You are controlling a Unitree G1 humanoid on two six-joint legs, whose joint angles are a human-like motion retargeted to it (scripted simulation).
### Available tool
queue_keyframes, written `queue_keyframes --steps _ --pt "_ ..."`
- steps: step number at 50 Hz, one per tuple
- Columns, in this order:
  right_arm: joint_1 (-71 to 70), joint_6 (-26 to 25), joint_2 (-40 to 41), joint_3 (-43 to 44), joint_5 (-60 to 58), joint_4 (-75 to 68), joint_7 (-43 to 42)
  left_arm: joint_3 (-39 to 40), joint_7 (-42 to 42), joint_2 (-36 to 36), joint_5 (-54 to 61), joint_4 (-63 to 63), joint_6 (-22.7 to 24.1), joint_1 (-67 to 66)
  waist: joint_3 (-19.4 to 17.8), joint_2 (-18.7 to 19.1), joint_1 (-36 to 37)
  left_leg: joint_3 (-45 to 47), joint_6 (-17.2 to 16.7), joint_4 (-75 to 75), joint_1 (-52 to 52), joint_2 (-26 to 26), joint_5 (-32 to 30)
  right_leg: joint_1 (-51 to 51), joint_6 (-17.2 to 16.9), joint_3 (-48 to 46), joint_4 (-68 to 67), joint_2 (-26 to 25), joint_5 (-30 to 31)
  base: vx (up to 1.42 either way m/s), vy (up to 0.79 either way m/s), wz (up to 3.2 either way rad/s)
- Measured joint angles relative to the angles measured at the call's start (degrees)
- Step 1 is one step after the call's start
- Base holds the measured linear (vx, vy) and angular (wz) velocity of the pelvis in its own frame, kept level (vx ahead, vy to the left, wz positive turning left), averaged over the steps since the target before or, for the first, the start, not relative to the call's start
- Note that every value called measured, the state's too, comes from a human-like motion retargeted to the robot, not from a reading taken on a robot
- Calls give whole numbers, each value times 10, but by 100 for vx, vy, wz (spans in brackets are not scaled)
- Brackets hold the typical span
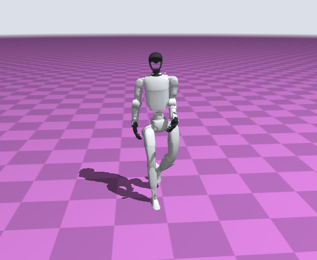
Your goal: Walk run
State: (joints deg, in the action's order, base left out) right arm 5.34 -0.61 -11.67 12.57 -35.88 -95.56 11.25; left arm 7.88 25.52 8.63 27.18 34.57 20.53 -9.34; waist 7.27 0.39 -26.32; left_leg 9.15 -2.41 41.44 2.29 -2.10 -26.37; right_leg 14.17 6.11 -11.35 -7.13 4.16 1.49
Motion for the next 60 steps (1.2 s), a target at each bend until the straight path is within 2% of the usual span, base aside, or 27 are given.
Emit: queue_keyframes --steps 2,5,8,10,13,17,20,23,25,28,31,34,36,37,41,43,45,50,53,56,57,60 --pt "-39 -5 4 -11 5 27 -4 3 8 -5 -2 2 -4 9 -1 -4 -3 -4 12 73 -55 19 31 -25 5 -9 7 -11 -18 60 -36 13" --pt "-93 -2 6 -36 17 74 -34 9 20 -9 -11 -2 -8 12 -8 -13 7 -4 19 106 -116 31 123 -59 9 -2 24 -26 -28 56 -33 -40" --pt "-142 12 10 -64 24 120 -63 18 25 -15 -15 -12 -1 8 -16 -33 51 54 46 72 -165 51 216 -85 24 44 33 -52 -35 58 -33 -140" --pt "-169 24 11 -80 30 144 -72 22 27 -19 -17 -14 -1 5 -20 -38 80 91 49 7 -189 63 251 -100 29 71 36 -71 -42 52 -26 -133" --pt "-203 41 10 -90 41 171 -75 25 25 -20 -16 -11 -4 4 -29 -31 109 111 46 -128 -214 63 249 -126 31 86 40 -103 -58 66 -24 -82" --pt "-229 58 10 -91 43 198 -78 29 13 -11 -5 -5 -6 4 -46 -21 131 82 38 -301 -243 24 234 -166 34 91 45 -132 -80 59 -17 -53" --pt "-227 64 13 -89 41 207 -82 36 13 -5 -1 -6 -8 -1 -49 -24 139 83 9 -396 -259 -7 248 -190 38 89 43 -133 -95 83 -13 -38" --pt "-206 69 20 -89 45 195 -87 41 17 -6 -5 -7 -11 -8 -47 -25 147 101 38 -404 -253 -13 254 -207 48 88 30 -136 -107 83 -7 -35" --pt "-188 78 24 -93 49 167 -88 47 18 -6 -10 -3 -12 -12 -42 -29 162 101 86 -373 -249 -11 234 -217 43 88 19 -132 -100 91 -6 -78" --pt "-149 75 26 -91 37 97 -83 56 22 -7 -15 5 -14 -24 -25 -36 180 104 111 -381 -228 -26 186 -231 13 68 -5 -114 -41 103 -3 -67" --pt "-95 41 23 -84 -9 29 -67 67 20 -6 -16 16 -19 -33 1 -43 185 110 115 -379 -205 -28 219 -220 -43 57 -66 -88 96 109 0 -39" --pt "-35 21 19 -75 -49 -13 -62 69 9 -13 -10 12 -17 -33 -2 -18 157 84 112 -375 -174 -12 251 -180 -101 79 -173 -120 226 96 -3 24" --pt "3 25 8 -68 -53 -18 -40 57 5 -21 -5 2 -11 -28 -9 3 149 69 109 -373 -154 1 271 -140 -115 70 -254 -137 266 72 1 15" --pt "21 26 2 -62 -53 -18 -24 50 6 -26 -2 -1 -9 -23 -11 12 153 69 107 -372 -145 9 281 -117 -111 65 -290 -137 259 74 4 -46" --pt "76 13 -9 -16 -45 -18 12 27 14 -50 7 4 -19 13 -20 45 139 46 107 -372 -116 18 306 -26 -60 24 -362 -114 128 71 2 30" --pt "98 22 -11 5 -23 -18 8 14 17 -61 7 1 -18 26 -25 56 119 24 106 -375 -99 14 316 18 -41 10 -354 -101 72 70 -3 90" --pt "111 31 -12 20 6 -18 2 3 20 -72 4 -7 -13 36 -29 56 97 4 106 -379 -82 0 325 53 -43 4 -307 -81 32 70 -8 88" --pt "117 23 -9 37 49 -18 18 -7 30 -84 4 -25 -11 52 -36 29 57 -25 109 -389 -23 -51 355 98 -64 -8 -98 -19 16 68 -16 67" --pt "105 26 -4 31 52 -18 27 -9 34 -83 9 -28 -12 54 -45 20 38 -37 106 -391 20 -60 374 123 -79 15 7 -16 -9 69 -23 55" --pt "86 35 0 16 40 -12 23 -5 36 -76 9 -24 -13 51 -47 19 41 -35 98 -386 54 -60 391 134 -108 35 74 -24 7 76 -29 5" --pt "80 36 1 10 34 -8 20 -4 36 -72 7 -21 -13 47 -46 19 41 -37 94 -381 62 -61 394 133 -106 27 75 -22 12 76 -31 11" --pt "56 32 4 -3 10 5 8 3 32 -55 0 -10 -13 33 -36 21 35 -43 72 -358 76 -58 376 122 -56 -24 30 -14 23 88 -37 42"
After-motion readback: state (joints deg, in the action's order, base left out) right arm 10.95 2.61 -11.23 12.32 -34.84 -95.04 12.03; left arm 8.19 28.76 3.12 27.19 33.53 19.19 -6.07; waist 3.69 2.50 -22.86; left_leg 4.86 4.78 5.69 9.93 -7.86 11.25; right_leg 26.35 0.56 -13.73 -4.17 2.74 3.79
